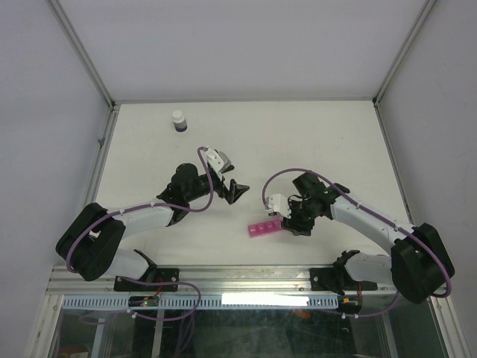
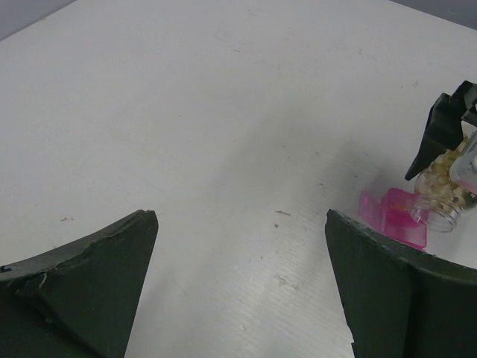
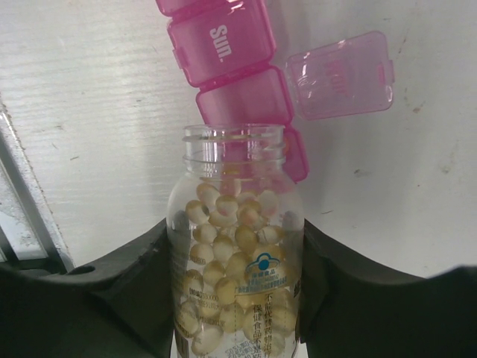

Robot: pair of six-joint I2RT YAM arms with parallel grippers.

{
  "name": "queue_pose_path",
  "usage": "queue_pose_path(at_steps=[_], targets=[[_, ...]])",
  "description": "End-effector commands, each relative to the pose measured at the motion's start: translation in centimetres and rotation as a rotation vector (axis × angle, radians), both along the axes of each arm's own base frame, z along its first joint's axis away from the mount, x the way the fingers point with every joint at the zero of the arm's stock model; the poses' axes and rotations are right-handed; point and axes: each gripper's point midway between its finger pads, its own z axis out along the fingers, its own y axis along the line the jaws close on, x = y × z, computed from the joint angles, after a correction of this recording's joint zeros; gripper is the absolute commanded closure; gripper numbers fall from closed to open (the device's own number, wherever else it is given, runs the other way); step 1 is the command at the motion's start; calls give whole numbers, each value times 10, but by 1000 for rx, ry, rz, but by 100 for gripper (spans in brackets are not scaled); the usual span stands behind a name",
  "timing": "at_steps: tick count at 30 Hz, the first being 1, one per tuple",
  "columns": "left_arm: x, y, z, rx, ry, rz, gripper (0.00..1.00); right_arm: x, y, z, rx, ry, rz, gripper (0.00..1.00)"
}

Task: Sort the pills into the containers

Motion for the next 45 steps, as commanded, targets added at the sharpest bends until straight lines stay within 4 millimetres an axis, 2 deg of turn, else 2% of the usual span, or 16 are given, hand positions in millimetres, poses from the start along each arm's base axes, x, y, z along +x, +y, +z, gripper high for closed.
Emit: queue_pose_path(at_steps=[1,5,8,10,13,15,18,20,23,25,28,30,38,41,43,45], targets=[[2,-10,26,-33,-79,-33,1,14,5,9,20,-68,-15,100],[2,-10,25,-32,-78,-32,1,25,4,9,11,-115,-50,100],[2,-10,26,-33,-79,-34,1,7,13,14,58,-27,4,100],[2,-10,26,-33,-79,-34,1,27,3,11,10,-123,-59,100],[2,-10,26,-33,-80,-33,1,5,13,15,63,-21,13,100],[2,-10,25,-32,-78,-34,1,28,3,11,10,-125,-66,100],[1,-10,25,-31,-78,-34,1,4,16,19,85,-20,19,100],[2,-10,25,-31,-78,-33,1,32,0,9,-2,-144,-86,100],[2,-10,25,-31,-78,-34,1,3,14,16,73,-2,15,100],[2,-10,26,-32,-80,-34,1,31,2,11,13,-145,-78,100],[2,-10,26,-32,-79,-34,1,3,12,16,64,0,12,100],[2,-10,25,-31,-79,-35,1,27,2,12,21,-135,-58,100],[2,-10,25,-30,-78,-35,1,4,13,19,78,-16,21,100],[2,-10,26,-31,-78,-34,1,27,-3,8,-7,-103,-68,100],[2,-10,25,-30,-78,-35,1,1,11,16,70,13,12,100],[2,-10,25,-30,-78,-35,1,27,1,11,26,-129,-70,100]])
